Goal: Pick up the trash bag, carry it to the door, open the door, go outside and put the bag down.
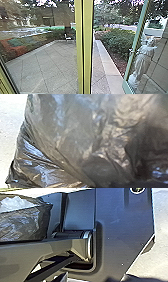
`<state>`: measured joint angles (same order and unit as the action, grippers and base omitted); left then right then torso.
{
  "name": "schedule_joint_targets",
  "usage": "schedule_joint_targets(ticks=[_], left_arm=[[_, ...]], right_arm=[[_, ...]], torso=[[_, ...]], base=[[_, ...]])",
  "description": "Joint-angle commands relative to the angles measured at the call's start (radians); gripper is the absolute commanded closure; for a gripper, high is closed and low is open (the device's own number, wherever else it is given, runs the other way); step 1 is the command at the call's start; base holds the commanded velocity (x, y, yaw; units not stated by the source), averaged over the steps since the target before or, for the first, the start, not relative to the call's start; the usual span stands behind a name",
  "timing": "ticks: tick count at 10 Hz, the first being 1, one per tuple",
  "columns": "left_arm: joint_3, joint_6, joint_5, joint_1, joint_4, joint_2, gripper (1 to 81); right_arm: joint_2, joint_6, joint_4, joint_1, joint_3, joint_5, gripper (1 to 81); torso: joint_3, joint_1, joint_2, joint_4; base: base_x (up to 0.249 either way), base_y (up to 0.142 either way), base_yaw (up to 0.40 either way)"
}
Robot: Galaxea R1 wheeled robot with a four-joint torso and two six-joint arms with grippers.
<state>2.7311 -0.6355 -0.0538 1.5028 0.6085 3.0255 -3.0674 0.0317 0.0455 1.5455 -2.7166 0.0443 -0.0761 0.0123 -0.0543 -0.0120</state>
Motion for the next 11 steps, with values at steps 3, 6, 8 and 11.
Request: schedule_joint_targets(ticks=[3,6,8,11], left_arm=[[-0.001,-0.010,-0.075,-0.043,-0.006,0.000,81.1],[-0.001,-0.010,-0.076,-0.043,-0.004,-0.003,81.1],[-0.002,-0.012,-0.072,-0.040,-0.007,0.001,81.1],[-0.001,-0.012,-0.063,-0.042,-0.004,0.003,81.1]], right_arm=[[-0.013,-0.004,0.005,-0.040,0.008,0.057,1.0],[-0.015,-0.004,0.005,-0.041,0.008,0.055,1.0],[-0.015,-0.006,0.016,-0.040,0.008,0.055,1.0],[-0.012,-0.001,0.037,-0.041,0.008,0.055,1.0]], torso=[[0.000,0.000,0.000,0.000],[0.000,0.000,0.000,0.000],[0.000,0.000,0.000,0.000],[0.000,0.000,0.000,0.000]], base=[[0.000,0.000,-0.187],[0.000,0.000,-0.040],[0.000,0.000,0.000],[0.000,0.000,0.000]])
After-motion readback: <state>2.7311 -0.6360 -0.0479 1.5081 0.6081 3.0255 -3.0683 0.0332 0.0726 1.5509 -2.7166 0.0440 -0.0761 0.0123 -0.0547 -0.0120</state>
